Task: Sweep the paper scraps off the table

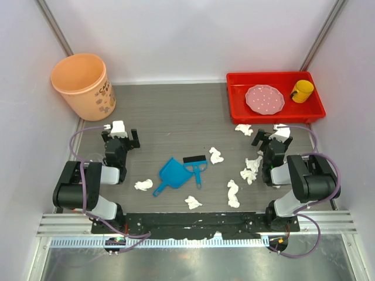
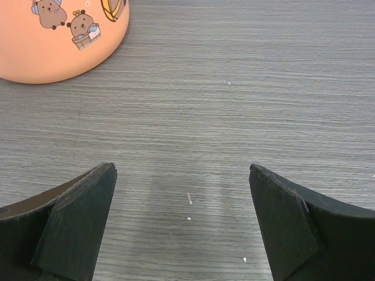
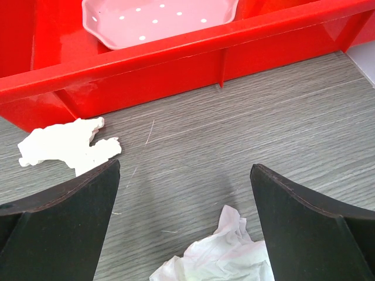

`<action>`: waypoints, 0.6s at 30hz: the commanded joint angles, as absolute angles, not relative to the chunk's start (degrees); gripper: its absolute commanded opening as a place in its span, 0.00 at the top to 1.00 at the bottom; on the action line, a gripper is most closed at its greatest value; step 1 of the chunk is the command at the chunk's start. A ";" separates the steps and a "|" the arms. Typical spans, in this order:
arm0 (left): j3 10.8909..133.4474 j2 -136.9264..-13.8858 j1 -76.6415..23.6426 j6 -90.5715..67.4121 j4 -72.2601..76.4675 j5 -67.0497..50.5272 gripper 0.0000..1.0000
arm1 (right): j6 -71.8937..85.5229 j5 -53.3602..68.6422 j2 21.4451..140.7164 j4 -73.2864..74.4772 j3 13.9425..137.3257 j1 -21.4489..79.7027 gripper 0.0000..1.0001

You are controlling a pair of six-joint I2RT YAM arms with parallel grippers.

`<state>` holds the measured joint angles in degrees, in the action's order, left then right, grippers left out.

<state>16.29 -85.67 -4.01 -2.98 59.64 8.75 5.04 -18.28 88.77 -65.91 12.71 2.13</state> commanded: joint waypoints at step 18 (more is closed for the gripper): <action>57.03 -79.01 -13.25 17.55 -13.84 -28.65 0.24 | 4.66 -18.72 88.24 -68.64 13.27 2.37 0.06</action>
